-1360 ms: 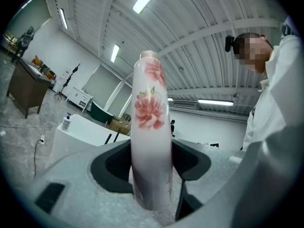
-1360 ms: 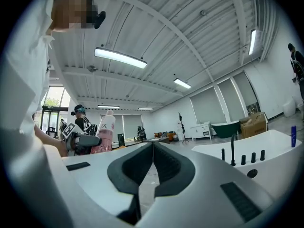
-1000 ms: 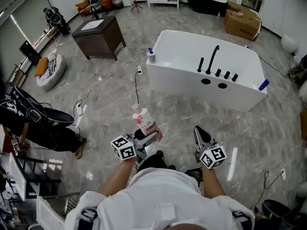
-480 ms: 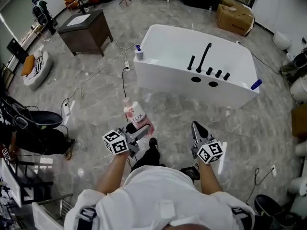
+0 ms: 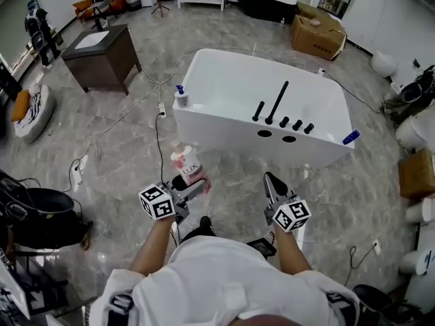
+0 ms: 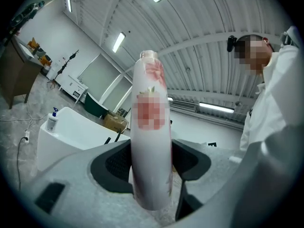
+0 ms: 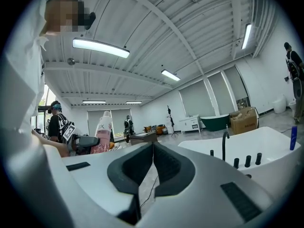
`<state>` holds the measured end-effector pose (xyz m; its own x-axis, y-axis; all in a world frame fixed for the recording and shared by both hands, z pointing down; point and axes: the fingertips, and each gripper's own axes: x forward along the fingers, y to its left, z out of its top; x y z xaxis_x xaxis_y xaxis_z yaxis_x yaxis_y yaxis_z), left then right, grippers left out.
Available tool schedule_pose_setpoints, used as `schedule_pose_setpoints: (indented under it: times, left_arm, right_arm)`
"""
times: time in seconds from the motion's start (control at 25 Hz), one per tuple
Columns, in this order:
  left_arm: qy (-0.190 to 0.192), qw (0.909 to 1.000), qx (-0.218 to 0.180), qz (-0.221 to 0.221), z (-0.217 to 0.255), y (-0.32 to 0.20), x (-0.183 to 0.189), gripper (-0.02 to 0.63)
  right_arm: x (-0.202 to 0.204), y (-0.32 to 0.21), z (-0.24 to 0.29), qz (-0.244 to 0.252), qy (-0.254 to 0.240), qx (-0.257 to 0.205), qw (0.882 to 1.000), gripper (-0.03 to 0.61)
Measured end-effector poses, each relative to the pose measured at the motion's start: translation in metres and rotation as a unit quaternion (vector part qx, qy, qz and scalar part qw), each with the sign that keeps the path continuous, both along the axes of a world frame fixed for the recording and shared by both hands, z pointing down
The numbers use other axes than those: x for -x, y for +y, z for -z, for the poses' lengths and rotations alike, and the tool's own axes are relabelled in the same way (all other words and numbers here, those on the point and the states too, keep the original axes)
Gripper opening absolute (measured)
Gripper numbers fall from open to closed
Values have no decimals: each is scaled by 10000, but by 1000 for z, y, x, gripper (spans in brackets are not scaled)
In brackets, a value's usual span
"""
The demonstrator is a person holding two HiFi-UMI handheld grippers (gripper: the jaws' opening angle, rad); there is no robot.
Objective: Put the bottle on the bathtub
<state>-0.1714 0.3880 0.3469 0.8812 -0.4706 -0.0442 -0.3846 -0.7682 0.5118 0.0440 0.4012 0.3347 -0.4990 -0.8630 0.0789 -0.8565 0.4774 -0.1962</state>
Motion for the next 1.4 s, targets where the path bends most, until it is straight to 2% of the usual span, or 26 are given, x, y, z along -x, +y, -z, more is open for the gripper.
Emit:
schedule_pose_setpoints:
  times: [0.28,0.44,0.52,0.64,0.88,1.16,1.4]
  left_arm:
    - [113,9990,-73,-421,-5,-88,5,242]
    - [94,9989,9,-461,-10,-124,-1,242]
    - [158,9988,88,-451,-13,-136,-3,242]
    - [197,9985,118,-489,-25,-156,-8,242]
    - [109,9984,195,-522,-33,-204,-18,242]
    - [-41,9987,285,-409,-34,-283,-53,242]
    - [36,9992,23,-387,-7,-355,-102,242]
  right_arm:
    - [16,-86,12,-213,130,-139,9996,15]
    - [15,-118,31,-230,-80,-241,9994,15]
    - [17,-127,36,-131,10,-299,9995,15]
    - [14,-146,24,-116,88,-214,9997,15]
    - [0,-196,1,-192,-139,4,9997,15]
    - [-34,-290,-2,-10,-309,-58,9995,15]
    - [-79,-372,11,280,-286,-157,9991,15]
